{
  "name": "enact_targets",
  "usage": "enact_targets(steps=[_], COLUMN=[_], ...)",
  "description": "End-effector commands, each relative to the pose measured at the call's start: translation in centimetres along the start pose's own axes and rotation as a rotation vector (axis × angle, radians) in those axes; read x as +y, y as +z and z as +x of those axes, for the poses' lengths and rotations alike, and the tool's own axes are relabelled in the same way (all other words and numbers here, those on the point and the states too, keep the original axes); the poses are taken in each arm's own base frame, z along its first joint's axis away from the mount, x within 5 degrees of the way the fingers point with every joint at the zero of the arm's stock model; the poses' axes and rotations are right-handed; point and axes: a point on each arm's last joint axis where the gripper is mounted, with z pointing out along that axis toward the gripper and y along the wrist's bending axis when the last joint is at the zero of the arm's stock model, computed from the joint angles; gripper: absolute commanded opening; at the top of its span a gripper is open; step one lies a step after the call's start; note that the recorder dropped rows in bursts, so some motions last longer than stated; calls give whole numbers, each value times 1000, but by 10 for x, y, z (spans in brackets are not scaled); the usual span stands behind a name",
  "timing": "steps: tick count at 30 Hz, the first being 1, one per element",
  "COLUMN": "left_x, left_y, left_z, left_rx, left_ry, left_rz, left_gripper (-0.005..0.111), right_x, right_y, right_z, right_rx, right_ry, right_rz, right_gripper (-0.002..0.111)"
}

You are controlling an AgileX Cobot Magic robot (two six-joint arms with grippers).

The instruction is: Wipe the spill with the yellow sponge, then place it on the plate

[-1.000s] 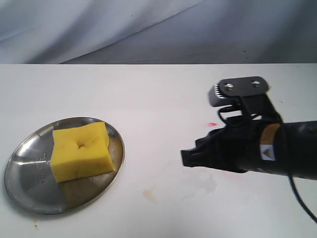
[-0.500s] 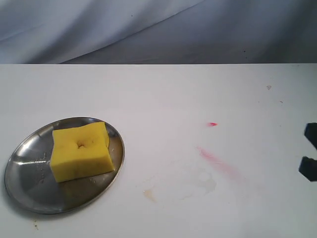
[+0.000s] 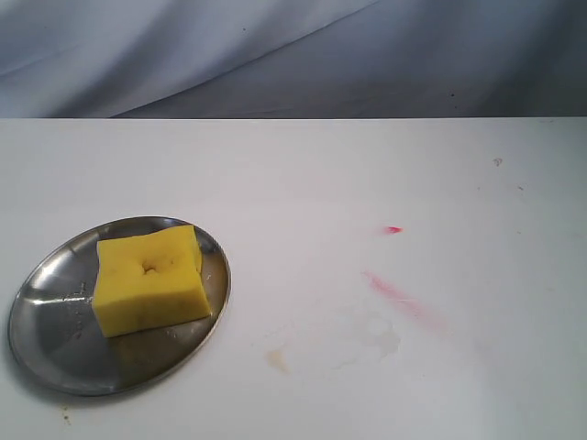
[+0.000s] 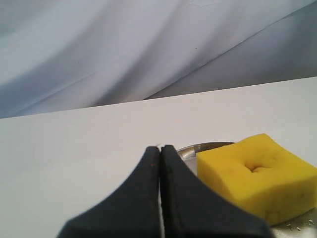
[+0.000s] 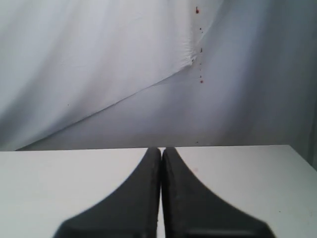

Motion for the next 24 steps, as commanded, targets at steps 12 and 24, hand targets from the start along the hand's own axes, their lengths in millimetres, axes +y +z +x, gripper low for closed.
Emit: enact_targets(steps=[12,24], left_x=[0,0], left_y=[0,0], left_z=[-2,-2], left_rx=[-13,-13], left_ry=[-7,-7], left_rz=[-3,-3], left_gripper=[0,0], right_x=[-1,-1], right_y=[-5,-5], right_z=[7,12], right_rx=[45,94], right_ry=[-4,-8], right_rz=[19,16], right_gripper=[0,0])
